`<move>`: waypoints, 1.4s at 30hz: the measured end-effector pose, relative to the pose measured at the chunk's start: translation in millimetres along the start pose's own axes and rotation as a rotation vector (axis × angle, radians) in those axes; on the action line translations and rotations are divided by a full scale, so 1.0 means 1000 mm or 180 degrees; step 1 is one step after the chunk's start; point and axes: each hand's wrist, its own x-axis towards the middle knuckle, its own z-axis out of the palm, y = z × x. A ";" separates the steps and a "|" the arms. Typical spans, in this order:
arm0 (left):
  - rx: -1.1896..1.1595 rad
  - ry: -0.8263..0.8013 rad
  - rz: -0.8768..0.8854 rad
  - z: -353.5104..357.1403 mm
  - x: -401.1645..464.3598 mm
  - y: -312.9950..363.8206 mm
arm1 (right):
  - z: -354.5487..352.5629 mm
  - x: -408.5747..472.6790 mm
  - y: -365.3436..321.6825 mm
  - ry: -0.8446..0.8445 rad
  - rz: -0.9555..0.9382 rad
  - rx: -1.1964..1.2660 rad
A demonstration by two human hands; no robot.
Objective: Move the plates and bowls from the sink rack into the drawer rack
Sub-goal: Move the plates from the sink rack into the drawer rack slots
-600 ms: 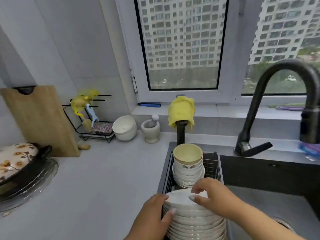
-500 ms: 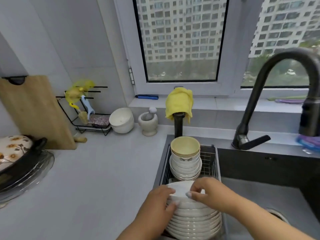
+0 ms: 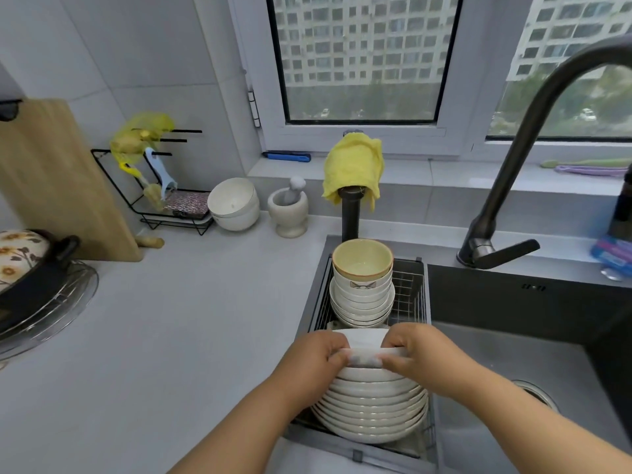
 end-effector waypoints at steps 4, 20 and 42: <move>-0.0020 0.0133 0.0057 -0.002 0.003 0.006 | -0.001 0.000 0.005 0.0111 -0.0013 -0.0016; -0.0529 0.0939 -0.0109 -0.057 -0.042 0.046 | -0.043 -0.014 -0.037 0.0920 -0.0806 0.0598; 0.0224 0.3682 -0.1064 0.012 -0.397 0.052 | 0.083 -0.141 -0.233 -0.2324 0.0306 0.4378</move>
